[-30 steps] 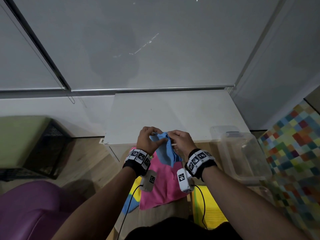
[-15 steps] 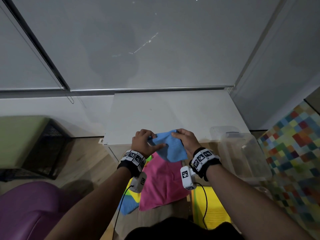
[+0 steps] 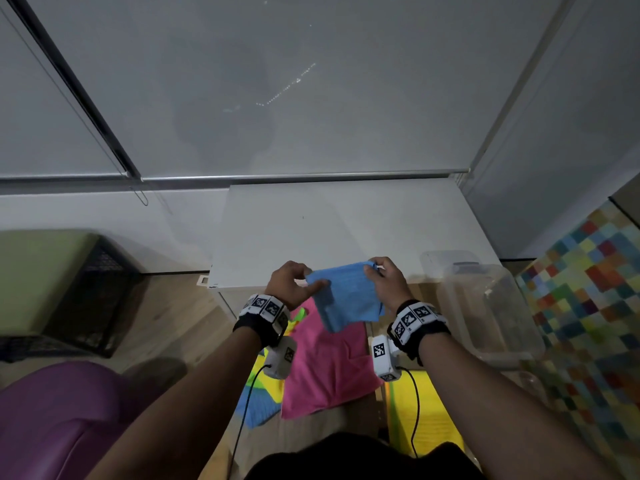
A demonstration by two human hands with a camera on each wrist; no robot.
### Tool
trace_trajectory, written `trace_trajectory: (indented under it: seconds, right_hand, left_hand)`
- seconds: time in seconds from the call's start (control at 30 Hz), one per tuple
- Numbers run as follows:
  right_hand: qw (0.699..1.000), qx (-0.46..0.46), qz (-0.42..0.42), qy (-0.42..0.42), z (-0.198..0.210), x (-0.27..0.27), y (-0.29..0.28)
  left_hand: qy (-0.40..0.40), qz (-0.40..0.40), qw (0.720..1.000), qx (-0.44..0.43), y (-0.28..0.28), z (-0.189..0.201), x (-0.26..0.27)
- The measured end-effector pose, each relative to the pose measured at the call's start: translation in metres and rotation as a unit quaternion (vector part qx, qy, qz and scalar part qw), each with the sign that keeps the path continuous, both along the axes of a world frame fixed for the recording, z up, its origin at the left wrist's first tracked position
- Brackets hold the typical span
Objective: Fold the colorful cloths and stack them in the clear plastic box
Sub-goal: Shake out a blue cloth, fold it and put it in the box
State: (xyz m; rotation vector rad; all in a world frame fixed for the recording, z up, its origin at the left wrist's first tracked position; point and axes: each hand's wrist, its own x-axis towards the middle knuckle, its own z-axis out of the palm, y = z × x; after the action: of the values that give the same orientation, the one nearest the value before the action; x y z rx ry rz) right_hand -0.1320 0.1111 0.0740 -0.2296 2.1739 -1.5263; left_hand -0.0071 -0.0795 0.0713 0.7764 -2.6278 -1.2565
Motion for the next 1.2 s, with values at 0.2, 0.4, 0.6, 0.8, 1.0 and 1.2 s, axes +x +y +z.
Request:
trace_trajectory:
  seconds: [0.2, 0.4, 0.6, 0.8, 1.0, 1.2]
  right_hand:
    - [0.969, -0.193, -0.01, -0.154, 0.02, 0.014, -0.014]
    - [0.952, -0.19, -0.041, -0.237, 0.014, 0.015, -0.017]
    - [0.96, -0.024, 0.108, -0.258, -0.006, 0.045, -0.007]
    - [0.982, 0.002, 0.001, -0.189, -0.015, 0.056, -0.008]
    - [0.977, 0.065, -0.035, -0.2, -0.022, 0.067, 0.038]
    - [0.973, 0.098, -0.053, -0.204, -0.03, 0.049, 0.105]
  left_hand:
    - [0.101, 0.101, 0.926, 0.349, 0.004, -0.002, 0.001]
    - [0.005, 0.065, 0.889, 0.454, 0.001, -0.012, 0.01]
    - [-0.028, 0.072, 0.968, 0.24, -0.01, -0.032, 0.011]
    - [-0.061, 0.054, 0.976, 0.204, 0.01, -0.046, 0.016]
    - [-0.106, 0.019, 0.958, 0.265, 0.043, -0.072, 0.005]
    - [-0.127, -0.074, 0.915, 0.377, 0.093, -0.053, -0.015]
